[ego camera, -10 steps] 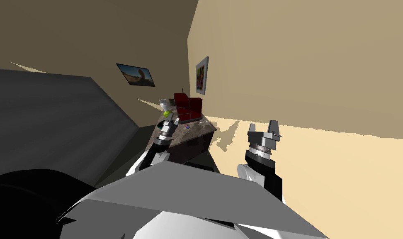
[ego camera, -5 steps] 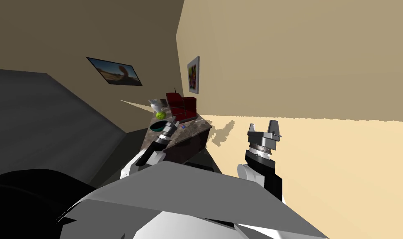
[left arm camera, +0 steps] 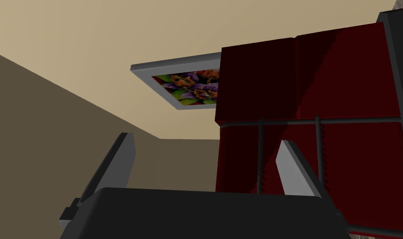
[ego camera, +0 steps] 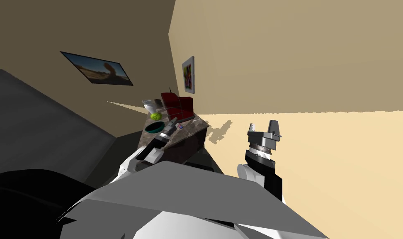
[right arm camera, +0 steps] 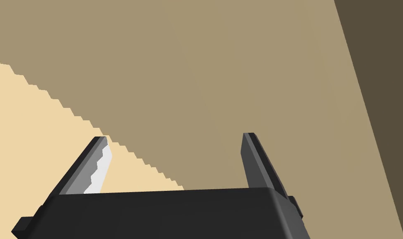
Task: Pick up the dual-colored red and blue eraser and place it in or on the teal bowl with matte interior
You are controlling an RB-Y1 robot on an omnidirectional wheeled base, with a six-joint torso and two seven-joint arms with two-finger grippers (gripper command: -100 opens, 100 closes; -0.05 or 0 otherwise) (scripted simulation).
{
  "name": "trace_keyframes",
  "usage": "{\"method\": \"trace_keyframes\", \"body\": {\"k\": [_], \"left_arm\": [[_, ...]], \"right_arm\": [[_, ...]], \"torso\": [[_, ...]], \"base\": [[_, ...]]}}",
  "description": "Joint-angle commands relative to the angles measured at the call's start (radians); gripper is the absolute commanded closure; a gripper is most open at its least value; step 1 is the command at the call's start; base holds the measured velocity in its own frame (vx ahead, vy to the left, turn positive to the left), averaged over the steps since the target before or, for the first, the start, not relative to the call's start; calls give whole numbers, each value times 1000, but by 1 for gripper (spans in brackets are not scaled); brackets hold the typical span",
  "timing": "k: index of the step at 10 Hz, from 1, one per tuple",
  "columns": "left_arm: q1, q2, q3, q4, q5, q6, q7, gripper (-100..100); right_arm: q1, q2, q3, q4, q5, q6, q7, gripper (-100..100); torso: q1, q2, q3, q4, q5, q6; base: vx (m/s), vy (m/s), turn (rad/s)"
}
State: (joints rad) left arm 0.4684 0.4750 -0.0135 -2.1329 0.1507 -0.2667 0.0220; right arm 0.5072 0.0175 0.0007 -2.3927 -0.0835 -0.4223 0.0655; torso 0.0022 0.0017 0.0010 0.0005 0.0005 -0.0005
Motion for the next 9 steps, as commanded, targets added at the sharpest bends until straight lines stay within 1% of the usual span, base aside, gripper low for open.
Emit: {"method": "trace_keyframes", "body": {"k": [1,2,3,4,5,6,7,8,9], "left_arm": [[-2,50,14,16,33,50,-8,-100],[-2,50,14,16,33,62,-8,-100],[-15,91,26,40,63,94,-15,-100],[-15,91,26,40,63,118,-15,-100],[-29,132,40,66,93,160,-25,-100],[-29,132,40,66,93,179,-25,-100],[-45,169,55,93,125,215,-35,-100],[-45,171,55,93,125,244,-35,-100],[-62,209,71,121,157,275,-46,-100]], "right_arm": [[0,0,0,0,0,0,0,0],[0,0,0,0,0,0,0,0],[0,0,0,0,0,0,0,0],[0,0,0,0,0,0,0,0],[0,0,0,0,0,0,0,0],[0,0,0,0,0,0,0,0],[0,0,0,0,0,0,0,0],[0,0,0,0,0,0,0,0],[0,0,0,0,0,0,0,0]], "torso": [[0,0,0,0,0,0],[0,0,0,0,0,1],[0,0,0,0,0,0],[0,0,0,0,0,1],[0,-1,0,0,0,0],[0,0,0,0,0,1],[0,0,0,0,0,-1],[0,-1,0,0,0,0],[1,-1,0,0,0,0]], "base": [[-37,10,-254],[-30,16,-104],[-32,15,-202],[-30,15,-140],[-37,7,-276],[-33,11,-99],[-32,16,-196],[-26,19,-119],[-31,12,-233]]}}
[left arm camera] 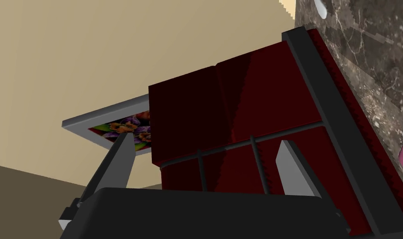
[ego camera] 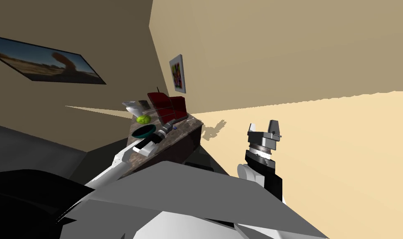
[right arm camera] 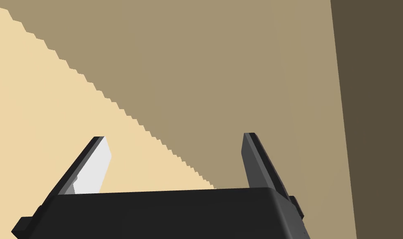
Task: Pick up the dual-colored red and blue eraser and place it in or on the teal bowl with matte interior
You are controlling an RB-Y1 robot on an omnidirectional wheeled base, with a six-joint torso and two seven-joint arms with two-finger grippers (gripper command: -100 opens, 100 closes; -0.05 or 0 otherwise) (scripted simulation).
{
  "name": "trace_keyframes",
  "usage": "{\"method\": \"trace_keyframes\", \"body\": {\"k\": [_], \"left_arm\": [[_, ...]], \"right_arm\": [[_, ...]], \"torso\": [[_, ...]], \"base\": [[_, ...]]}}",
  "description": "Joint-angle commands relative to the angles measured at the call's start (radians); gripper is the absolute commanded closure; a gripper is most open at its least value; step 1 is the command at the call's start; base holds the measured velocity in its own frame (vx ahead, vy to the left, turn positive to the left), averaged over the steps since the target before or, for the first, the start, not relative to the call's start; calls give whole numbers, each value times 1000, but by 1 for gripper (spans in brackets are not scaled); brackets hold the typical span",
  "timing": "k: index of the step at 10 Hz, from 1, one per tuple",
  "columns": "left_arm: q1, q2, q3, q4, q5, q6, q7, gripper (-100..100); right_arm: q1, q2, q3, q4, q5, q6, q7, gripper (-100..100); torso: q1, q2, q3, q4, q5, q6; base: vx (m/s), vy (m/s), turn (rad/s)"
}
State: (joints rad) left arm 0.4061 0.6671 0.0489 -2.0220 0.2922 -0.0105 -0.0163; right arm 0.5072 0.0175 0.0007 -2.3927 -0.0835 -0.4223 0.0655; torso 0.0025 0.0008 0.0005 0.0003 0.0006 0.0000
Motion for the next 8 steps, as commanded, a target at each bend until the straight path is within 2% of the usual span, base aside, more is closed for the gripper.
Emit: {"method": "trace_keyframes", "body": {"k": [1,2,3,5,6,7,8], "left_arm": [[1,17,8,10,15,50,-8,-100],[1,17,8,10,15,58,-8,-100],[-17,53,26,39,48,101,-21,-100],[-17,53,26,39,48,132,-21,-100],[-36,86,44,69,80,174,-35,-100],[-36,86,44,69,80,201,-35,-100],[-56,118,63,101,113,233,-50,-100]], "right_arm": [[0,0,0,0,0,0,0,0],[0,0,0,0,0,0,0,0],[0,0,0,0,0,0,0,0],[0,0,0,0,0,0,0,0],[0,0,0,0,0,0,0,0],[0,0,0,0,0,0,0,0],[0,0,0,0,0,0,0,0]], "torso": [[0,0,0,0,0,0],[0,0,0,0,0,-1],[-1,-1,0,0,0,-1],[0,-1,-1,0,0,-1],[-1,-1,-1,0,0,-1],[-1,-1,-1,0,0,0],[0,-1,-1,0,0,-1]], "base": [[-24,12,-121],[-7,5,32],[-13,1,-224],[-12,9,-56],[-13,4,-194],[-13,11,-134],[-13,9,-206]]}}
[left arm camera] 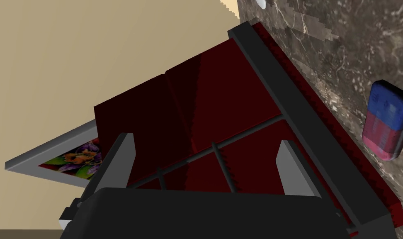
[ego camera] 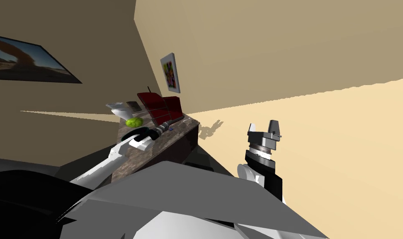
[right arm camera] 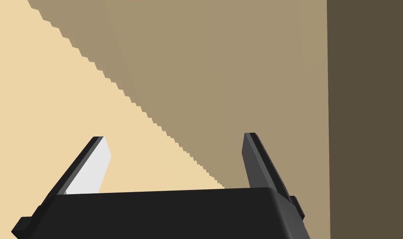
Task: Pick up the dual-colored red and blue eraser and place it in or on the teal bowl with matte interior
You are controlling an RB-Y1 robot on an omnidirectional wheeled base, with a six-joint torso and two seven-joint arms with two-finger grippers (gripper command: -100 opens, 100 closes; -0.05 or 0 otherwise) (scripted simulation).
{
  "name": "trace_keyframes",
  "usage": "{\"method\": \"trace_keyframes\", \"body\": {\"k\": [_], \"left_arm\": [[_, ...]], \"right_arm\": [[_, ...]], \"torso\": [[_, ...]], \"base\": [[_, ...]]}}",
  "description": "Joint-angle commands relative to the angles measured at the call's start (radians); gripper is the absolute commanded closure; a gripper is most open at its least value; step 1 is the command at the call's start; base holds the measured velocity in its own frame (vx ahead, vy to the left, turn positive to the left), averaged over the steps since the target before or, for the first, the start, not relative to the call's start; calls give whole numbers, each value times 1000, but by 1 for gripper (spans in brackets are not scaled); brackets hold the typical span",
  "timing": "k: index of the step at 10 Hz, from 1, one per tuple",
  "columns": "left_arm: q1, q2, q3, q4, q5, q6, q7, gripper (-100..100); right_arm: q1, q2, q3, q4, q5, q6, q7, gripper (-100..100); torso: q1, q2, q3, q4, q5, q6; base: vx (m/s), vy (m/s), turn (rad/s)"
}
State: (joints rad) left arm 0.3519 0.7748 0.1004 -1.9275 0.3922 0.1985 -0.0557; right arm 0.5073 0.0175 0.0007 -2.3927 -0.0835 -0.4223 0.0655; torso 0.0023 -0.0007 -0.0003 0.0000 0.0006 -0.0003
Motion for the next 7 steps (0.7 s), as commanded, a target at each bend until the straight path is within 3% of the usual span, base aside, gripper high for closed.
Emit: {"method": "trace_keyframes", "body": {"k": [1,3,4,6,7], "left_arm": [[-2,10,12,7,13,50,-10,-100],[-2,10,12,7,13,81,-10,-100],[-22,38,32,39,46,121,-26,-100],[-22,38,32,39,46,165,-26,-100],[-43,64,53,72,78,197,-43,-100]], "right_arm": [[0,0,0,0,0,0,0,0],[0,0,0,0,0,0,0,0],[0,0,0,0,0,0,0,0],[0,0,0,0,0,0,0,0],[0,0,0,0,0,0,0,0]], "torso": [[0,0,0,0,0,0],[0,0,0,0,0,-1],[-1,0,0,0,0,-1],[0,0,0,0,0,-1],[0,0,0,0,0,-1]], "base": [[-11,13,-105],[-1,3,23],[-2,0,-203],[-3,9,-53],[-2,4,-159]]}}
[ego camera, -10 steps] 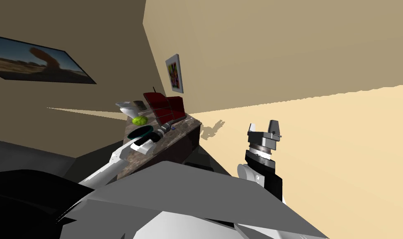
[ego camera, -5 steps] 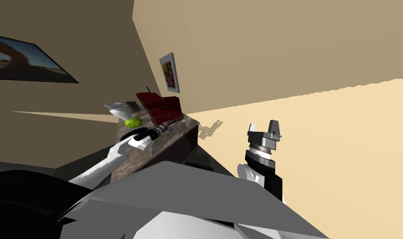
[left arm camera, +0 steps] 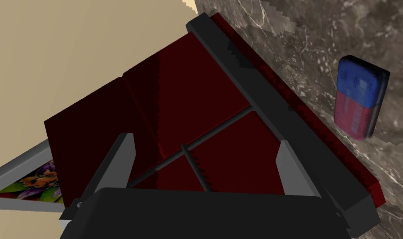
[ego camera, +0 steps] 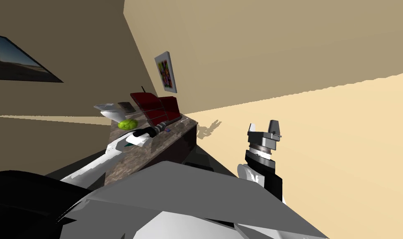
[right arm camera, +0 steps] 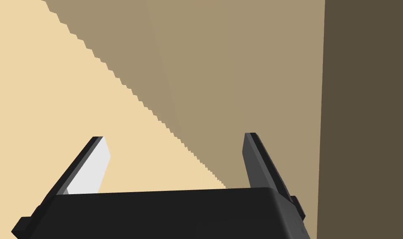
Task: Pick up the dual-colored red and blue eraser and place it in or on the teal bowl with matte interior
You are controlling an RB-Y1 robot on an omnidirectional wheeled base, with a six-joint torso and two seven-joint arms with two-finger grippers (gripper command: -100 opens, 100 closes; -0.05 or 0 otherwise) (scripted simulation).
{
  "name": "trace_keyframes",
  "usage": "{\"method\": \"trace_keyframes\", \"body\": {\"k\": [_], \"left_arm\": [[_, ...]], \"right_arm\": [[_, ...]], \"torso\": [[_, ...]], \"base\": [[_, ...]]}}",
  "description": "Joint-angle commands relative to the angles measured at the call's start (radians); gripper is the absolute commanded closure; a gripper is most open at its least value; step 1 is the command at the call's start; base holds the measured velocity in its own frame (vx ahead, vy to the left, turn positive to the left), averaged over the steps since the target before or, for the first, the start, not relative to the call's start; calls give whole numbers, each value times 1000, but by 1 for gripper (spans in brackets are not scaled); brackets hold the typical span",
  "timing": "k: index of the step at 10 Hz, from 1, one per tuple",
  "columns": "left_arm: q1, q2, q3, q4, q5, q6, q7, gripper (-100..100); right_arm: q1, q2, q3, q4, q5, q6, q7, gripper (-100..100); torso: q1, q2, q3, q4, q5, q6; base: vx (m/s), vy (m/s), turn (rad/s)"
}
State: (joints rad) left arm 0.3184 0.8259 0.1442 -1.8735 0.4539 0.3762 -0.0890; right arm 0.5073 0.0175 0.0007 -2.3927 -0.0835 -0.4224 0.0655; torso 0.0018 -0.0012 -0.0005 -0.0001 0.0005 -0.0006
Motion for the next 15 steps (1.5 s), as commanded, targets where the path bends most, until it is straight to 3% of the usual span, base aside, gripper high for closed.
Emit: {"method": "trace_keyframes", "body": {"k": [1,2,3,5,6,8,9,11,12,14,15], "left_arm": [[-10,13,9,18,17,50,-10,-100],[-10,13,9,18,17,74,-10,-100],[-32,36,31,52,49,107,-27,-100],[-32,36,31,52,49,161,-27,-100],[-54,56,53,86,80,187,-46,-100],[-54,56,53,86,80,246,-46,-100],[-77,73,76,119,111,277,-64,-100],[-77,73,76,119,111,337,-64,-100],[-99,87,98,152,140,367,-84,-100],[-99,87,98,152,140,426,-84,-100],[-99,87,98,152,140,432,-84,-100]], "right_arm": [[0,0,0,0,0,0,0,0],[0,0,0,0,0,0,0,0],[0,0,0,0,0,0,0,0],[0,0,0,0,0,0,0,0],[0,0,0,0,0,0,0,0],[0,0,0,0,0,0,0,0],[0,0,0,0,0,0,0,0],[0,0,0,0,0,0,0,0],[0,0,0,0,0,0,0,0],[0,0,0,0,0,0,0,0],[0,0,0,0,0,0,0,0]], "torso": [[0,0,0,0,0,0],[0,0,0,0,0,-1],[0,0,0,0,0,-1],[0,0,0,0,0,-1],[0,0,0,0,0,-1],[0,0,0,0,0,-1],[0,0,0,0,0,-1],[0,-1,0,0,0,-1],[0,0,0,0,0,-1],[0,-1,0,0,0,-1],[0,0,0,0,0,-1]], "base": [[-1,10,-121],[0,7,7],[3,5,-152],[3,9,-50],[5,5,-159],[4,9,-37],[9,7,-123],[7,10,-42],[10,5,-123],[10,10,-36],[2,2,17]]}}
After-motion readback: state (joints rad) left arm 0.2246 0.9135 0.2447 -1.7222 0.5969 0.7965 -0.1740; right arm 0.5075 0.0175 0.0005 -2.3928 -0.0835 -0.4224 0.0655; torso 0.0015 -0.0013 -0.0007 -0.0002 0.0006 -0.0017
